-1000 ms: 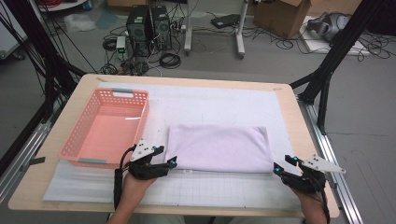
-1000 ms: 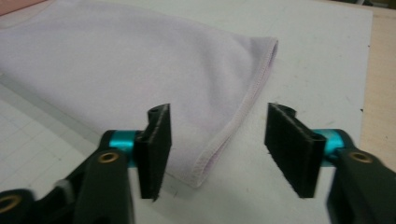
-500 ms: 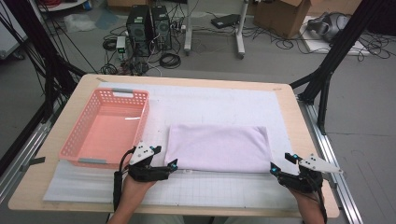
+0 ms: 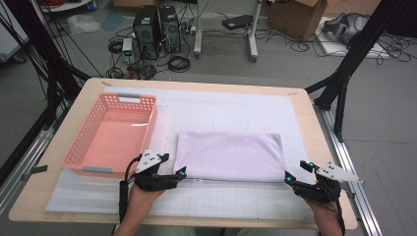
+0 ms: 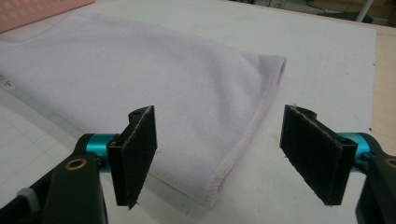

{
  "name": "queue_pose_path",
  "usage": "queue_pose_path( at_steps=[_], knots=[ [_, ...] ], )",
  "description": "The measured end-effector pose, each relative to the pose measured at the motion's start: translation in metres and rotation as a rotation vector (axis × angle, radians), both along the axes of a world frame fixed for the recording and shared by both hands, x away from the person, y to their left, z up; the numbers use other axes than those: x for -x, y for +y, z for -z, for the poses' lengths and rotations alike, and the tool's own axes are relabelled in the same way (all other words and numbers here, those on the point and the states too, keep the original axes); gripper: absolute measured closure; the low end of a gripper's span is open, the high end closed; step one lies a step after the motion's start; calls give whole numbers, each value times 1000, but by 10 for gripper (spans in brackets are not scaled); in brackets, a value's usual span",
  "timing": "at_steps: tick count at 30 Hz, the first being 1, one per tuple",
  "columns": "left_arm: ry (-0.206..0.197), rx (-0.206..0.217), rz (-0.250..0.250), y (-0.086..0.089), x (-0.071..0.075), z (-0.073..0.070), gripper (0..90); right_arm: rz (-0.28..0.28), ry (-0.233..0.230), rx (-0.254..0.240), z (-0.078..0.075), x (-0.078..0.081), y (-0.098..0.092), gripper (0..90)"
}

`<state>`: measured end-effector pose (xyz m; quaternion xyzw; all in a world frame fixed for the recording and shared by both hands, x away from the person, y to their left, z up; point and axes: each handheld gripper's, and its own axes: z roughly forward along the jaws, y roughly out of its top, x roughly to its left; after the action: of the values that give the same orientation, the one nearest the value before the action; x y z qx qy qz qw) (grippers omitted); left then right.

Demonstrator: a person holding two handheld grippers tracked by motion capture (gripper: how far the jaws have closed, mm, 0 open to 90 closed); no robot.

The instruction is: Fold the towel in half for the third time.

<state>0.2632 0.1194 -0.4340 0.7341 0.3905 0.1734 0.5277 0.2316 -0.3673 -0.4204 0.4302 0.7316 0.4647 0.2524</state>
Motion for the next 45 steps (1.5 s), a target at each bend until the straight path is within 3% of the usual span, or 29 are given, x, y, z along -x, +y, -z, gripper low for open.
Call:
queue_pose_path(
  at_steps=[10, 20, 29, 34, 36, 45],
  knots=[
    [20, -17, -32, 0, -3, 2, 242, -4, 0, 3, 1, 1, 0, 264],
    [49, -83, -58, -8, -11, 5, 235, -21, 7, 11, 0, 4, 3, 264],
    [145, -122, -104, -8, -20, 13, 252, -28, 10, 11, 1, 2, 4, 264],
    [185, -151, -90, -8, -21, 16, 304, -33, 13, 10, 1, 2, 5, 264],
    [182, -173, -82, -9, -20, 17, 331, -40, 15, 10, 1, 1, 6, 264],
    [169, -198, -63, -13, -13, 17, 464, -68, 23, 7, -1, -12, 22, 264]
  ],
)
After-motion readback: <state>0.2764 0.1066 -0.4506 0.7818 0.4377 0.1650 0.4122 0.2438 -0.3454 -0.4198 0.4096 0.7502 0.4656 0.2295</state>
